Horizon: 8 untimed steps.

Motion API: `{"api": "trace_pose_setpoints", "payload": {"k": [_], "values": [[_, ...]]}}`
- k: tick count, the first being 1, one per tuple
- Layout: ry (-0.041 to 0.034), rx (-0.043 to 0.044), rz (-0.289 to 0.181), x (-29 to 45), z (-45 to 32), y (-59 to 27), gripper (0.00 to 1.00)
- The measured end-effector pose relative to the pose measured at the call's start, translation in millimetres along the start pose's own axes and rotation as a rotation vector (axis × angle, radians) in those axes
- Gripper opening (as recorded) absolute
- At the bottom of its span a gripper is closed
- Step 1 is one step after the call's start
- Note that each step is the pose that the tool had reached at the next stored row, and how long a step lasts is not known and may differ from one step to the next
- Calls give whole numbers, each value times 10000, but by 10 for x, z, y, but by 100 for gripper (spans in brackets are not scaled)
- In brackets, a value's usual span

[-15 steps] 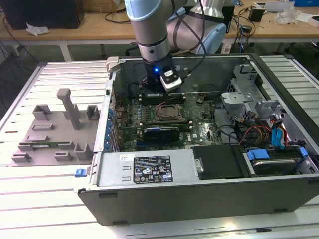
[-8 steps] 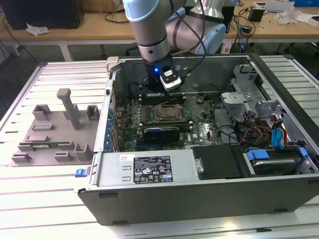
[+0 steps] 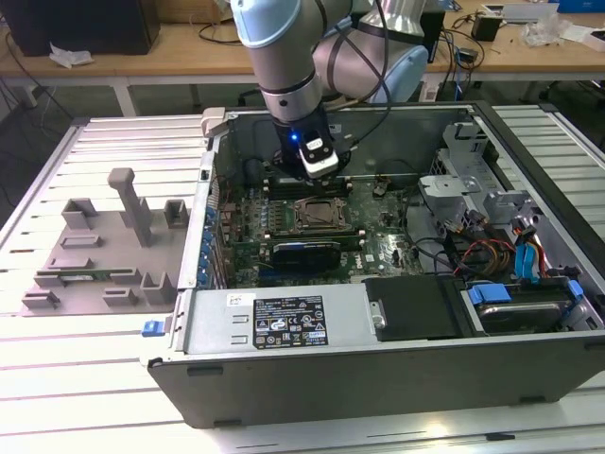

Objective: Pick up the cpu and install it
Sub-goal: 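Install the first cpu locking lever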

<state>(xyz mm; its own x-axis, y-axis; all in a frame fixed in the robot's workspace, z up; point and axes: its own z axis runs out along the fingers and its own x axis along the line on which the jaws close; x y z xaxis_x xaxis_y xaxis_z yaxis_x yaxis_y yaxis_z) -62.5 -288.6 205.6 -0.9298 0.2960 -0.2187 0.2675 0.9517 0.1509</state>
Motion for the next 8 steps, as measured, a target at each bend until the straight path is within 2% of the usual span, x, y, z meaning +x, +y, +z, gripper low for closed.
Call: {"api": "trace_pose_setpoints", "payload": {"k": [8], "values": [[-63, 89, 400, 22, 31, 45, 11]]}}
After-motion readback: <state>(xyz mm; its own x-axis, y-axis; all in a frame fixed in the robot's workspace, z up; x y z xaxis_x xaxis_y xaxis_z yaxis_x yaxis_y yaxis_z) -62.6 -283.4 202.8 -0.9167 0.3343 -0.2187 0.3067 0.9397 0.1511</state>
